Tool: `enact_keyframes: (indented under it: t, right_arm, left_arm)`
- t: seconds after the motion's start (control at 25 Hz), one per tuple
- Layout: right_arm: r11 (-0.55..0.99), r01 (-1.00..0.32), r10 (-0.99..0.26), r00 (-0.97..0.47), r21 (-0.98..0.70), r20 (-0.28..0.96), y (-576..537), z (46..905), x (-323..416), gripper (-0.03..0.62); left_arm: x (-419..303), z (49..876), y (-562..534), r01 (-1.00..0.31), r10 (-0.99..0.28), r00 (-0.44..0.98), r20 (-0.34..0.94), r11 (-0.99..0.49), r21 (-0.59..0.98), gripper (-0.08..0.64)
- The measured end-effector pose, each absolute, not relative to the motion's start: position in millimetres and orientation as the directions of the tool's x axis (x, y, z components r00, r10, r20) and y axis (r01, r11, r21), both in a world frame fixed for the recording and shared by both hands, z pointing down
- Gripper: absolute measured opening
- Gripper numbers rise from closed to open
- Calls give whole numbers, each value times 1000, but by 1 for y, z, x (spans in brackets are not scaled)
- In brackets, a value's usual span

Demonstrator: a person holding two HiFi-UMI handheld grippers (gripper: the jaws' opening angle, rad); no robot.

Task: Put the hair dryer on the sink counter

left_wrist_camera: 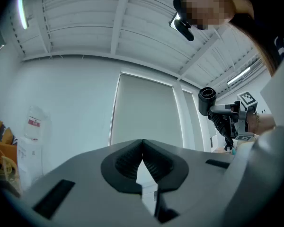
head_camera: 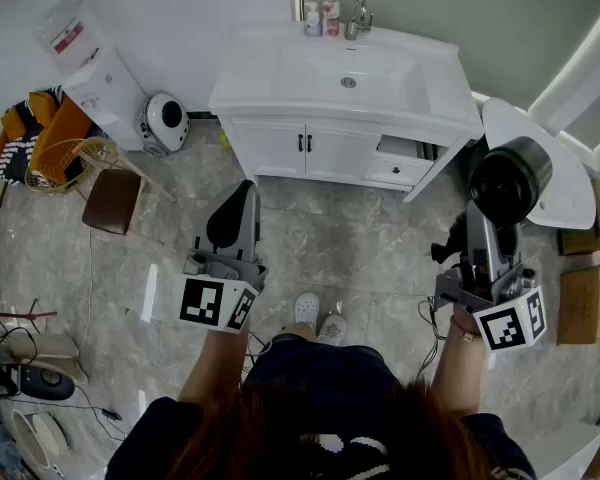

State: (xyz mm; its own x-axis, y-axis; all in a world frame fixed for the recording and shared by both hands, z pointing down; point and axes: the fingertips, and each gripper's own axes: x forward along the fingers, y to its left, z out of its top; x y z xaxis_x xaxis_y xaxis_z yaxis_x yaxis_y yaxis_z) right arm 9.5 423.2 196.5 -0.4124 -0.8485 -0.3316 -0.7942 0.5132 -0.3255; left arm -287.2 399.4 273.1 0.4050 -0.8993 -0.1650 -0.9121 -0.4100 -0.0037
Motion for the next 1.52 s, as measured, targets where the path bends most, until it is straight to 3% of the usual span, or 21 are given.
enact_keyframes:
  t: [0.84,1.52]
  right_arm:
    - [515,-788,-844,-396,-337,-363,465,196,64,268]
    - [485,-813,-855,-362,-323,-373,288,187,73,268]
  left_arm:
    - [-211,269,426,-882,-865,471,-170,-466,-74,18]
    - [-191,260,225,-850,-828,524,-201,-524,-57,18]
